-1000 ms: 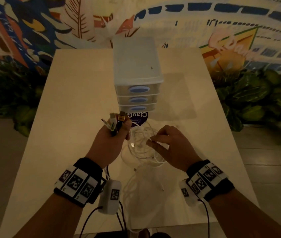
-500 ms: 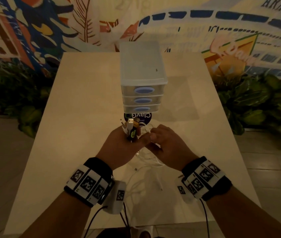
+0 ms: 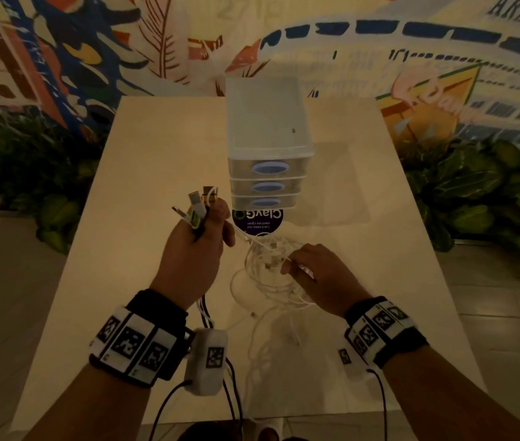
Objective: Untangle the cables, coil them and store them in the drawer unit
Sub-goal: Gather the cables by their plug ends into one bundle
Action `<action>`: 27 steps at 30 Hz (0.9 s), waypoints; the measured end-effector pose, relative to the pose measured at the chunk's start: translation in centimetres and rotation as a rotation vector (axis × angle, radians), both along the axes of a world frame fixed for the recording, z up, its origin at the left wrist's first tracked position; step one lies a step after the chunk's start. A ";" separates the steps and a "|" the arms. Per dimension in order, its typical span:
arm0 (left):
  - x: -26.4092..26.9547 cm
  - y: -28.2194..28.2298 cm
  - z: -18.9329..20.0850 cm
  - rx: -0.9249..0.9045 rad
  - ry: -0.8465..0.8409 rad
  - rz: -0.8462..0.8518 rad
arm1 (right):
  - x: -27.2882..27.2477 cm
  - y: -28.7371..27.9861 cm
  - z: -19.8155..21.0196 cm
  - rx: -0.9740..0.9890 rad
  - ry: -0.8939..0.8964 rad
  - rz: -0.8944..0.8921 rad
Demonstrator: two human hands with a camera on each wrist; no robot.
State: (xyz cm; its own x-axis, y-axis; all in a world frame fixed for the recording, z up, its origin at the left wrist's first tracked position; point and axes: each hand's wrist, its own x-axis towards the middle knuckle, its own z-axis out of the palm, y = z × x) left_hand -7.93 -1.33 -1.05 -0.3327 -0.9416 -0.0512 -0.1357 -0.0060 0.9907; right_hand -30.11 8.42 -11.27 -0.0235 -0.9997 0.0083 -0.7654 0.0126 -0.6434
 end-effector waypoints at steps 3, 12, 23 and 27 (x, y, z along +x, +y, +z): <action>0.1 0.1 0.1 0.016 0.042 0.059 | -0.4 -0.1 0.7 -0.005 -0.073 -0.017; 0.0 0.9 -1.0 -0.100 -0.168 -0.037 | 0.3 -0.8 4.9 -0.110 -0.307 -0.052; 1.1 0.1 1.1 -0.051 -0.104 -0.044 | -3.1 0.7 4.6 -0.130 -0.443 -0.425; 1.1 0.6 1.3 0.032 -0.046 -0.145 | -1.9 0.7 6.0 -0.054 -0.325 -0.237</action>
State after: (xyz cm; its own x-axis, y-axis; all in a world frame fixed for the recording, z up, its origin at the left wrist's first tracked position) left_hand -6.85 -0.71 0.23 -0.4614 -0.8817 -0.0986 -0.1824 -0.0145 0.9831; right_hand -32.01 9.10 -5.30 -0.2630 -0.9647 0.0154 -0.5023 0.1233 -0.8559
